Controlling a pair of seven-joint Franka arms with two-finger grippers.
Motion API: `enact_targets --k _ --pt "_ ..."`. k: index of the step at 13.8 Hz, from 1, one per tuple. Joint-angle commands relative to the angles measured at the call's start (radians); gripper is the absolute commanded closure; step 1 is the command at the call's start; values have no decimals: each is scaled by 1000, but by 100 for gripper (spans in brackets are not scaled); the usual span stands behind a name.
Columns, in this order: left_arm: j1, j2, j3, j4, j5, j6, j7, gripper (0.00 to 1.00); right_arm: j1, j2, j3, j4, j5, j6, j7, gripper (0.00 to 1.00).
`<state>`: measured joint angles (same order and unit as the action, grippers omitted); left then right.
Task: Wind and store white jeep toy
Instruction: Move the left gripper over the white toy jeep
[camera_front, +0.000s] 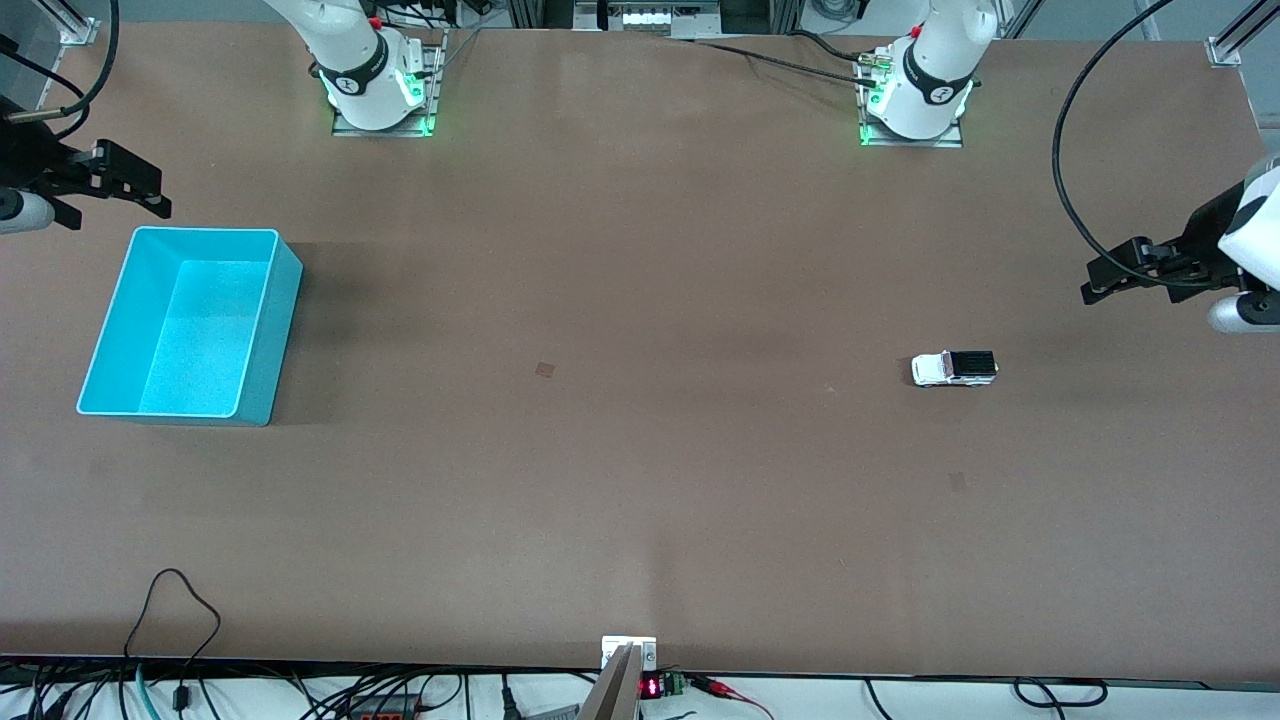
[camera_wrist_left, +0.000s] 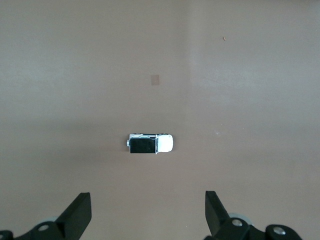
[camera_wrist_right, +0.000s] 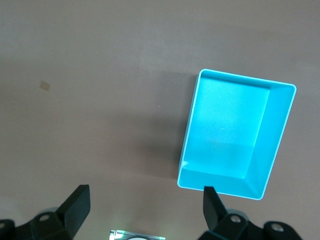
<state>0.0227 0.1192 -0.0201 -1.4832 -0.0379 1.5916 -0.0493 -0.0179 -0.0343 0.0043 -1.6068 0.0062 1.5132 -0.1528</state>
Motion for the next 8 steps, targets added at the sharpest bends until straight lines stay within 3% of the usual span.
enact_targets --k 1,8 --pt "8 -16 -6 -2 12 -10 22 0 -2 4 -1 19 0 -13 6 0" --pt "-7 40 -6 -65 18 -24 61 0 -7 4 -6 19 1 -13 9 0"
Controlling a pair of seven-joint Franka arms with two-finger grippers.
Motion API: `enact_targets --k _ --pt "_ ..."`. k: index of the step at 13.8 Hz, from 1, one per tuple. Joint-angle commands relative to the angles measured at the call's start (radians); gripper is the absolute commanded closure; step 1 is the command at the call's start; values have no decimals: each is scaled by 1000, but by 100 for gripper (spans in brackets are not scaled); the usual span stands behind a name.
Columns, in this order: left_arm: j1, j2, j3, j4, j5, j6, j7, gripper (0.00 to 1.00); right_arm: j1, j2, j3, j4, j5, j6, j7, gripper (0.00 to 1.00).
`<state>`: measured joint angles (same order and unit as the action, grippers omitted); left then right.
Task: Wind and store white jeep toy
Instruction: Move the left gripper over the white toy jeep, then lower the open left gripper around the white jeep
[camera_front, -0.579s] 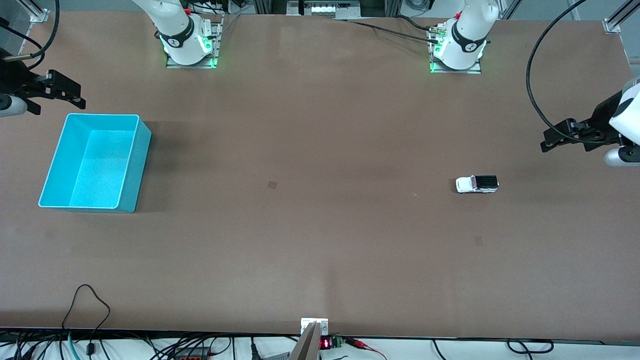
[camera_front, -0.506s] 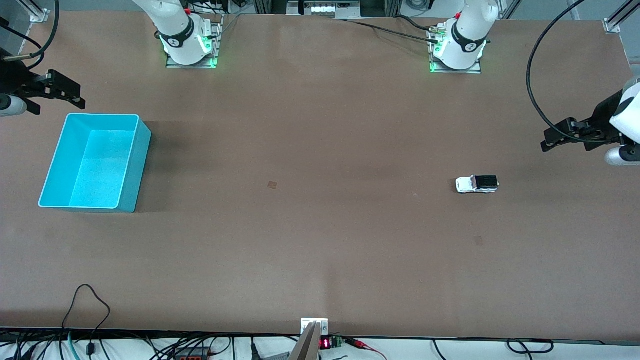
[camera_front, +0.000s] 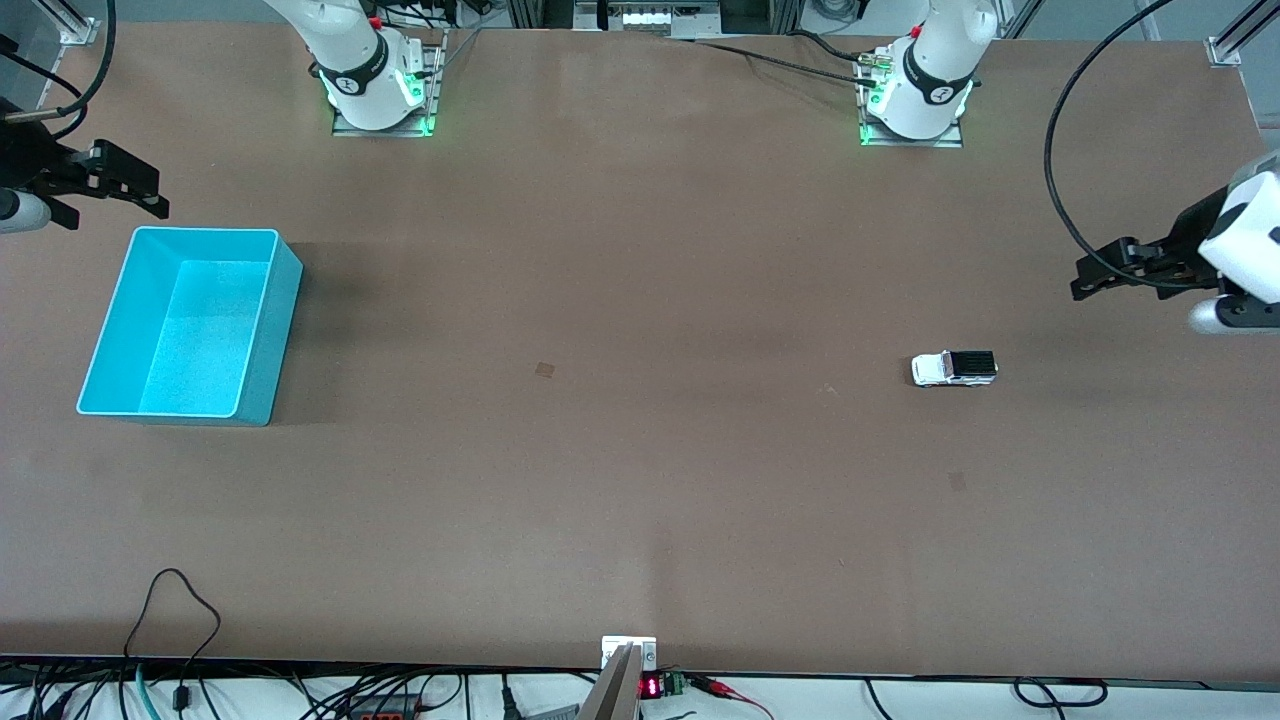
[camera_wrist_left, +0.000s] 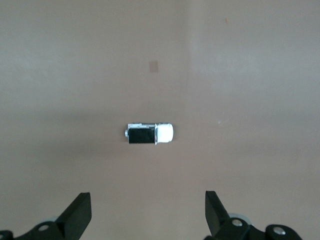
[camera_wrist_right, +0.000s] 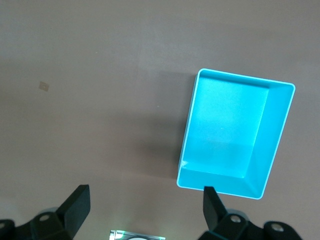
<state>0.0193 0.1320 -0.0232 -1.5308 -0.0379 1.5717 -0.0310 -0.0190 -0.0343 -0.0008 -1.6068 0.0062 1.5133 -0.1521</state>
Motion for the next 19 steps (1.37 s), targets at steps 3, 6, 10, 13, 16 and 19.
enact_targets --k 3,6,10,13,16,19 --pt "-15 113 -6 -17 13 13 133 0 -12 4 -1 19 1 -15 6 0" --pt "51 147 -35 -131 6 169 319 0 -18 5 -1 19 1 -16 8 0" --pt "100 146 -76 -383 10 453 503 0 -29 8 -1 19 3 -16 9 0" --pt "102 144 -92 -485 18 520 673 0 -30 10 -1 19 3 -16 11 0" --pt "152 178 -141 -505 19 563 842 0 -30 10 -1 19 3 -16 11 0" --pt "157 190 -150 -532 126 652 1026 0 -30 10 -1 18 3 -18 11 0"
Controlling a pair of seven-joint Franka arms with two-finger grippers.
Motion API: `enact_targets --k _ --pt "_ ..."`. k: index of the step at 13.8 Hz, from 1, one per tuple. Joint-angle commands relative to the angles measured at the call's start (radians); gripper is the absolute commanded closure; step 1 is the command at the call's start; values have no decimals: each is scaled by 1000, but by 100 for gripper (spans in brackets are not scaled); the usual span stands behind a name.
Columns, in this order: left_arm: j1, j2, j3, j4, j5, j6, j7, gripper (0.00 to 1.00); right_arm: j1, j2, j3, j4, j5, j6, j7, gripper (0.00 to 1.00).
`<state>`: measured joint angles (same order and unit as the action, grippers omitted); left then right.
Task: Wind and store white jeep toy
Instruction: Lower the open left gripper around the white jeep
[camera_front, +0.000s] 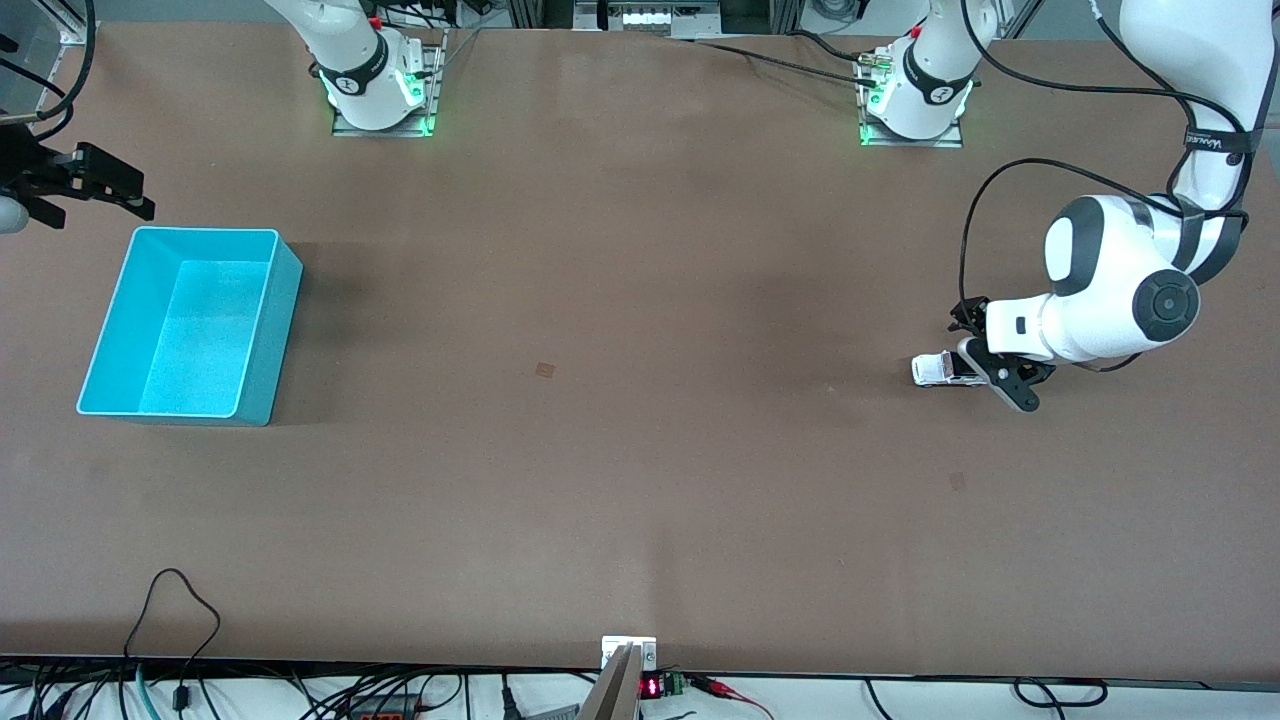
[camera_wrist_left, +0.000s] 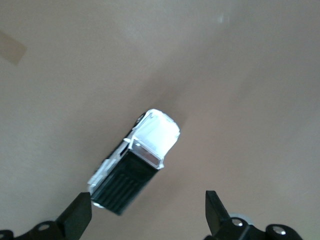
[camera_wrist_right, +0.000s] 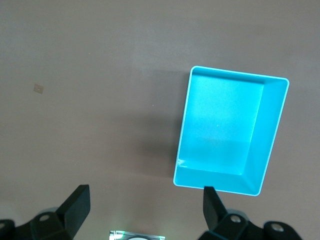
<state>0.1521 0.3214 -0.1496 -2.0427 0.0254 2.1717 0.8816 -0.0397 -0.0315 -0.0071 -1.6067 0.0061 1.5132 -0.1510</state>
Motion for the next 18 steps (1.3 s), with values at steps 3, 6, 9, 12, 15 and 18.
enact_targets --k 3,6,9,12,15,18 --pt "30 37 -30 -42 74 98 302 0 -9 7 6 16 3 -18 10 0" --pt "41 45 -31 -80 76 164 440 0 -14 7 6 16 3 -19 10 0" --pt "41 57 -30 -82 76 217 543 0 -14 7 6 16 3 -19 10 0" --pt "41 59 -30 -83 76 231 579 0 -12 7 6 16 3 -19 11 0" --pt "41 65 -30 -105 96 269 600 0 -11 7 7 16 2 -19 10 0" --pt "66 67 -31 -157 99 315 605 0 -11 7 7 16 2 -21 10 0"
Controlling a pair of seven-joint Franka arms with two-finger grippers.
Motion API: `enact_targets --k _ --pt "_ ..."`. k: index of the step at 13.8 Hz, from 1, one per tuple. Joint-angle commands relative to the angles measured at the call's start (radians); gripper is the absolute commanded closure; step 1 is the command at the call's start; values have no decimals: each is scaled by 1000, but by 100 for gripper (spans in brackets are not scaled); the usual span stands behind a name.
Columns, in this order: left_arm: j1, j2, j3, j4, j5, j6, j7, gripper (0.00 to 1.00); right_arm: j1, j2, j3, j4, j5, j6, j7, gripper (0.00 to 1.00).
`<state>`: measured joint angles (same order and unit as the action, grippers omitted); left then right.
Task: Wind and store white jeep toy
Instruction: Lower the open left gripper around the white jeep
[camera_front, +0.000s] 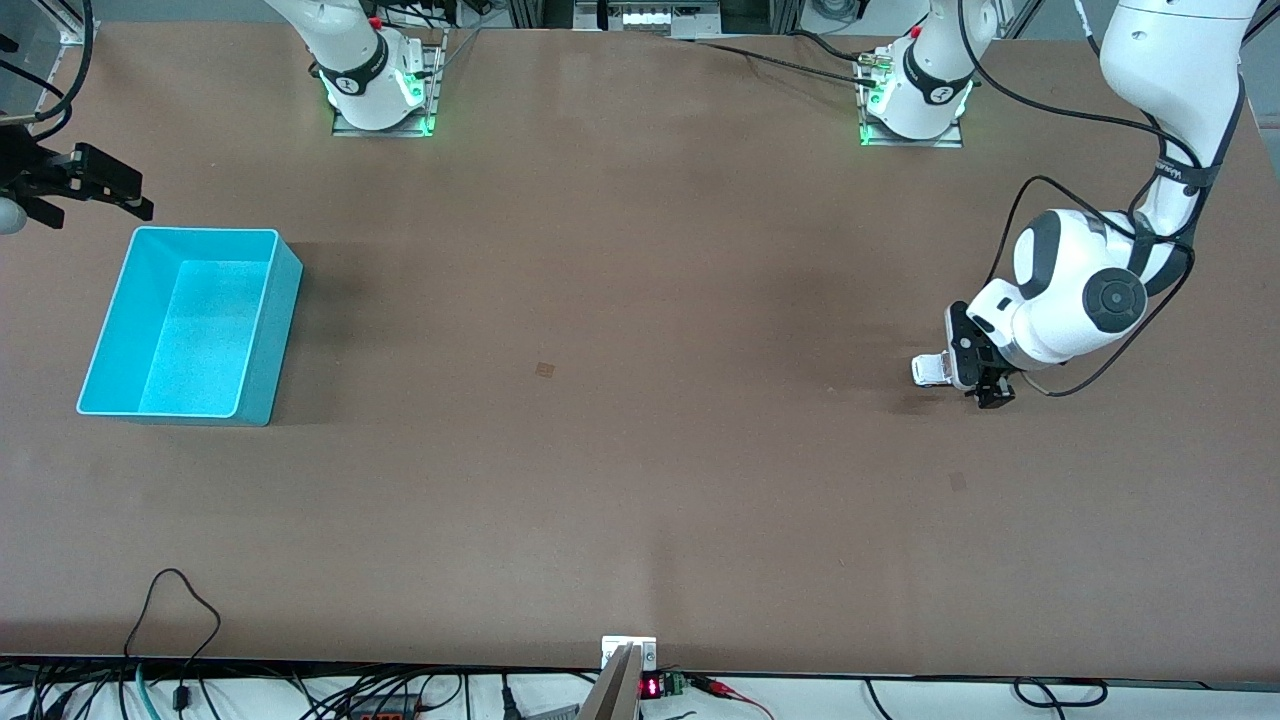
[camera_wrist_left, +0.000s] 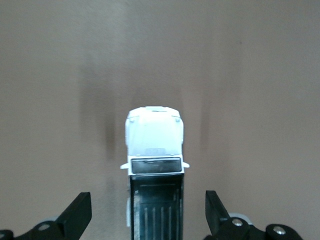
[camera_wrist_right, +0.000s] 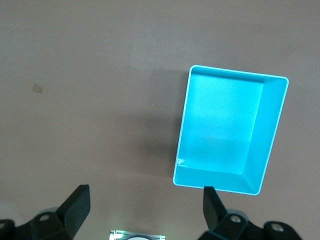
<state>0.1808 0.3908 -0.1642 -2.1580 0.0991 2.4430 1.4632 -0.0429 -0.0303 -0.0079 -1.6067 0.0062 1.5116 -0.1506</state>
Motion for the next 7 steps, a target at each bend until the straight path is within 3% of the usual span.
enact_targets --k 1,7 --pt "39 0 -17 -48 25 56 23 0 -8 6 8 16 2 -18 9 0" --pt "39 -3 -17 -60 27 60 69 0 -8 6 8 16 2 -19 9 0"
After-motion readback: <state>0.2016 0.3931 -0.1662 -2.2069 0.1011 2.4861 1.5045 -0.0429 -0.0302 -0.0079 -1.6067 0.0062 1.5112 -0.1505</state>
